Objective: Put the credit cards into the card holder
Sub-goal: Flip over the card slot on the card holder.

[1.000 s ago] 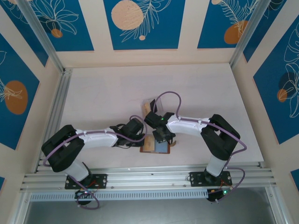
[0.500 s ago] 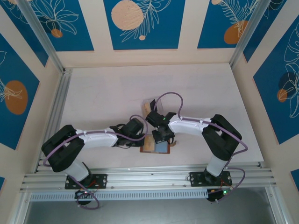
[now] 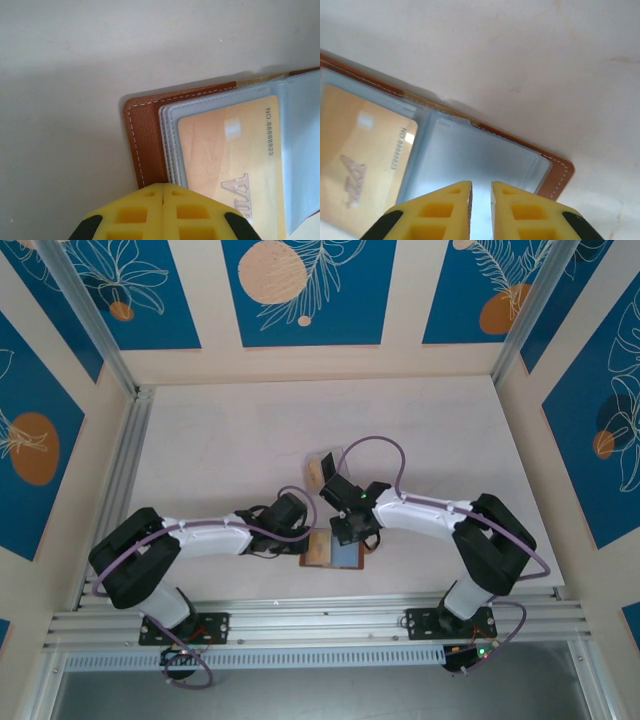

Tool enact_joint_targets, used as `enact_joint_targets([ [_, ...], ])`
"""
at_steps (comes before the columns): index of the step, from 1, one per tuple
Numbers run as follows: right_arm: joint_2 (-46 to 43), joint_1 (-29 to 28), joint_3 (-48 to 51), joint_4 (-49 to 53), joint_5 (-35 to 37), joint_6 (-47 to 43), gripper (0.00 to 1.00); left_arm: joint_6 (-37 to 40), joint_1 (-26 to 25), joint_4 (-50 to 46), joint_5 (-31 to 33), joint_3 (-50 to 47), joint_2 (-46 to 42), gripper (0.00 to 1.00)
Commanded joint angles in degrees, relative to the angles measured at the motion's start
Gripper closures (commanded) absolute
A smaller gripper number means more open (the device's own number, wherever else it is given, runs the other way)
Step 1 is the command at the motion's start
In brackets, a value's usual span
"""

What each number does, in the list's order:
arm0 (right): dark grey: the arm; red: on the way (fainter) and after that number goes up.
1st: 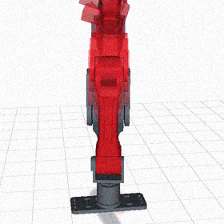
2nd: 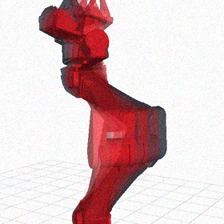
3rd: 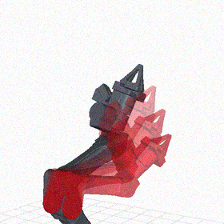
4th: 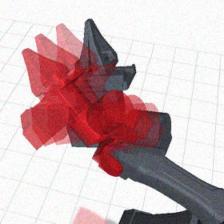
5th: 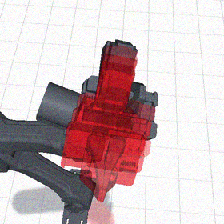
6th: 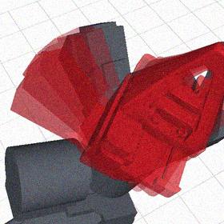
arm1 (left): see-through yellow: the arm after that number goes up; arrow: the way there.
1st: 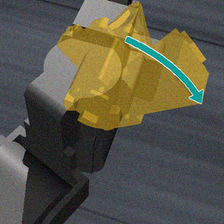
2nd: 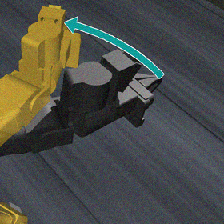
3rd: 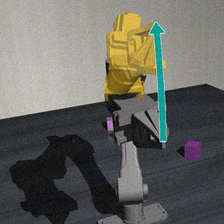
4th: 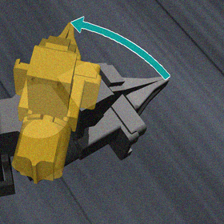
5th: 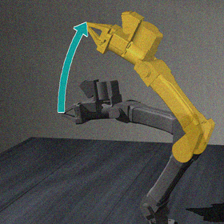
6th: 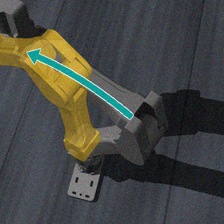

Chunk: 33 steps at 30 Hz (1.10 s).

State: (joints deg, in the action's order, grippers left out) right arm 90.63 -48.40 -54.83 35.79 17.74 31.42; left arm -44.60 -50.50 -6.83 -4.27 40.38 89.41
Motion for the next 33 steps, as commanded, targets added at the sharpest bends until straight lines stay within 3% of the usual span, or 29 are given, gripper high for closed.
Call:
enact_joint_targets([
  [1, -2.57, 0.44, 0.3, 1.12, 1.47, -0.97, 0.76, -0.38, 0.13, -4.87, 0.82, -3.06, 3.29, 1.0],
  [23, 5.91, 2.26, 1.95, -1.26, -4.54, 0.34, 0.73, -0.48, 0.14, -5.6, 1.28, -2.88, 2.72, 1.0],
  [28, 6.45, 1.87, 2.09, -0.11, -5.86, 1.44, 0.77, -0.48, 0.1, -5.82, 1.55, -3.03, 2.25, 1.0],
  [33, 6.81, 1.14, 2.27, -0.28, -6.75, 1.54, 0.92, -0.55, 0.06, -5.74, 1.55, -3.16, 2.02, 1.0],
])
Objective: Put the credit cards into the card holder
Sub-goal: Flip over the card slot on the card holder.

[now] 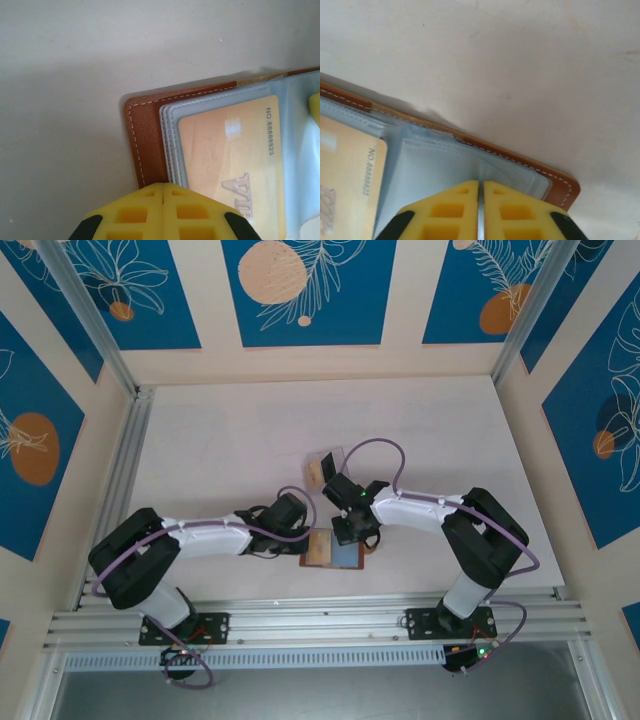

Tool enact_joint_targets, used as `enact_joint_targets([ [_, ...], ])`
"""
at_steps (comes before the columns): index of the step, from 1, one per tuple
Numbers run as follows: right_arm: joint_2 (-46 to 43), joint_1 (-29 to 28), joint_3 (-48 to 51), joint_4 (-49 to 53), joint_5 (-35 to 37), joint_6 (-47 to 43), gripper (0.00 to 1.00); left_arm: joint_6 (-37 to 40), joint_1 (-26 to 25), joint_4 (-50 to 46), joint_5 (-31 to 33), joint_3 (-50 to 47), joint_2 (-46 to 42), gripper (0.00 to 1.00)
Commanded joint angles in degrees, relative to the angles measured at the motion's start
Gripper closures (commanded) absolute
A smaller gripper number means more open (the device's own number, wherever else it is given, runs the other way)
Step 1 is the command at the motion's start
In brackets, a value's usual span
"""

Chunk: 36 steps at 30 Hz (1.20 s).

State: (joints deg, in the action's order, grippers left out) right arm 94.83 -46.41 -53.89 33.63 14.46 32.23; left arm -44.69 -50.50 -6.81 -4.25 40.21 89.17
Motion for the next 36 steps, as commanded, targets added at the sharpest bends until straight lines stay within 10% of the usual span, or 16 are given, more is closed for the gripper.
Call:
enact_joint_targets([
  [1, 2.44, -0.95, 1.26, 1.88, -3.54, 0.73, 0.94, -0.49, 0.11, -5.76, 1.53, -3.15, 2.02, 1.0],
  [25, 2.24, 1.49, -2.1, -11.82, -22.48, 3.77, 1.0, 0.8, 0.13, -8.35, 3.02, -2.91, -1.7, 1.0],
  [36, 4.84, 3.99, -1.93, -15.79, -26.42, 6.93, 0.94, 0.98, 0.14, -13.62, 7.3, -3.28, -9.43, 0.76],
])
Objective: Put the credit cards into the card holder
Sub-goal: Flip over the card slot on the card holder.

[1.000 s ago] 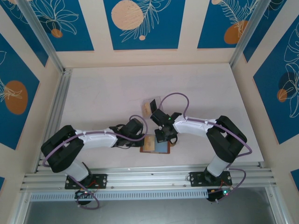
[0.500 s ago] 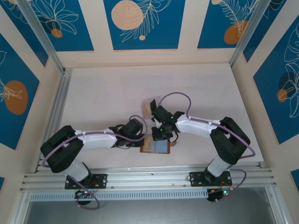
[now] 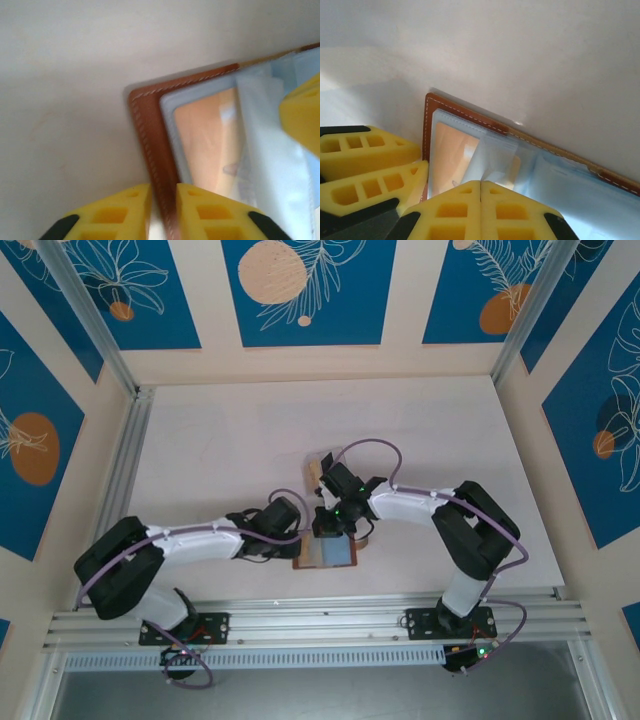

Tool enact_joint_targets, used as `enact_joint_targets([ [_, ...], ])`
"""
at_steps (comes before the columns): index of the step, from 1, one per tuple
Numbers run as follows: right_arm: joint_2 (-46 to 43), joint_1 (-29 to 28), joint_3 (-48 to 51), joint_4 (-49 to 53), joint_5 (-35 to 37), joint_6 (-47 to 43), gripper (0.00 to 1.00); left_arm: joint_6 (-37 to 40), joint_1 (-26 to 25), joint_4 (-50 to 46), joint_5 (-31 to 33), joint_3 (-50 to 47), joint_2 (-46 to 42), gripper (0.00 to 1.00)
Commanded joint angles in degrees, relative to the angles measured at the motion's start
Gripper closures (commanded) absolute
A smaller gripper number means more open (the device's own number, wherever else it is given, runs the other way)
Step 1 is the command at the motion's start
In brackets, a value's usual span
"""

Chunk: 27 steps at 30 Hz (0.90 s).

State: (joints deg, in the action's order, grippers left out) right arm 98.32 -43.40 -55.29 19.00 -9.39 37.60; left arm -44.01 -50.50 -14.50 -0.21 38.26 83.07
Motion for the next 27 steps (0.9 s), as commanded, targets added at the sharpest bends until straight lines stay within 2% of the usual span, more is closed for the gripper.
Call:
enact_joint_targets([
  [1, 1.36, 1.11, -0.65, -1.08, -2.66, 1.59, 0.94, 0.48, 0.1, -6.34, 3.65, -1.58, -4.54, 0.74],
  [6, 2.48, 1.74, -1.13, -0.99, -3.94, 1.41, 0.92, 4.26, -0.9, -5.93, 3.26, -2.93, -11.96, 0.59],
  [11, 3.37, 2.04, -1.23, -1.51, -5.01, 1.48, 0.91, 10.45, -5.8, -4.62, 3.62, 0.02, -13.15, 0.45],
  [15, 3.63, 2.28, -1.4, -1.51, -5.78, 1.42, 0.91, 14.29, -9.29, -4.6, 4.68, 4.2, -8.71, 0.42],
  [20, 3.63, 2.4, -1.84, -1.09, -6.3, 1.07, 0.91, 17.36, -13.04, -7.25, 9.17, 9.29, -3.43, 0.39],
  [27, 3.76, 2.97, -1.93, -1.16, -7.22, 0.89, 0.91, 18.17, -16.57, -10.7, 15.55, 11.72, 1.28, 0.4],
])
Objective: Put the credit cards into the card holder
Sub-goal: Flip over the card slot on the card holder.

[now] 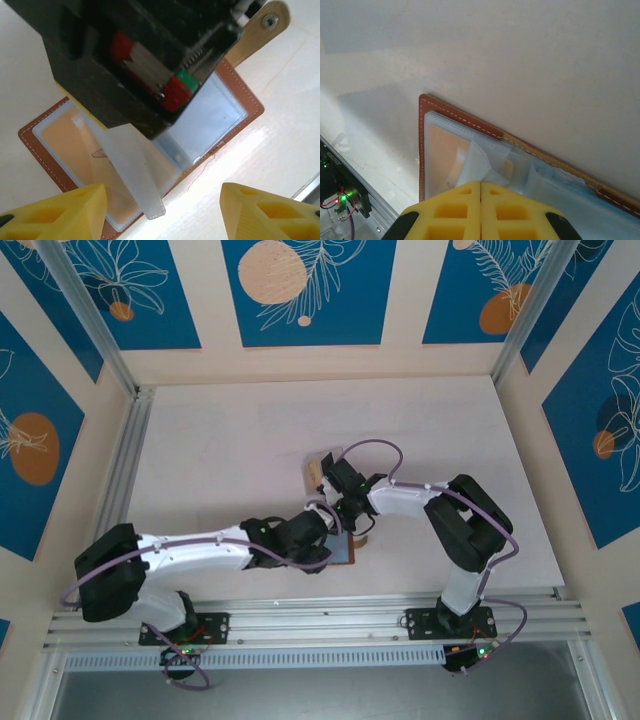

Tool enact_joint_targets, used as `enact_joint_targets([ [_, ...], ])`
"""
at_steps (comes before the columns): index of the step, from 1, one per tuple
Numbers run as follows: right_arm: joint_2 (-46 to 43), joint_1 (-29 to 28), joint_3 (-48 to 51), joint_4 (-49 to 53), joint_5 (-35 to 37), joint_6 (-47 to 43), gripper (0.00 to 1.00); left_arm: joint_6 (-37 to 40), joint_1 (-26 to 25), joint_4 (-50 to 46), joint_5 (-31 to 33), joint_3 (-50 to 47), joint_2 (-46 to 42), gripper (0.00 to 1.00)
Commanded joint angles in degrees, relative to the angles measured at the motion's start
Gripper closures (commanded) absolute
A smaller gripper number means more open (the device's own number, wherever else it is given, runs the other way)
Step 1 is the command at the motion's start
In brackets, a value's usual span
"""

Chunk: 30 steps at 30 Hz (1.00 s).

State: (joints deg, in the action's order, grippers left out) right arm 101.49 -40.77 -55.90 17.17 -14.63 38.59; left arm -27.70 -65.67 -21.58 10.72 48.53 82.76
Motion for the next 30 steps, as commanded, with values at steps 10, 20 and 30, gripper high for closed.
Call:
enact_joint_targets([
  [10, 0.38, 0.44, -1.14, 0.85, -2.59, -0.27, 0.91, -0.61, -2.71, -4.7, 10.89, 1.98, 6.22, 0.52],
  [20, -0.92, 0.7, -1.56, 1.82, -2.46, -0.97, 0.91, -1.56, -2.71, -4.48, 10.01, 2.27, 8.58, 0.79],
  [30, -2.7, 0.95, -4.01, 4.28, -2.24, -3.55, 0.87, -4.38, -2.75, -7.92, 12.2, 4.05, 11.13, 1.0],
])
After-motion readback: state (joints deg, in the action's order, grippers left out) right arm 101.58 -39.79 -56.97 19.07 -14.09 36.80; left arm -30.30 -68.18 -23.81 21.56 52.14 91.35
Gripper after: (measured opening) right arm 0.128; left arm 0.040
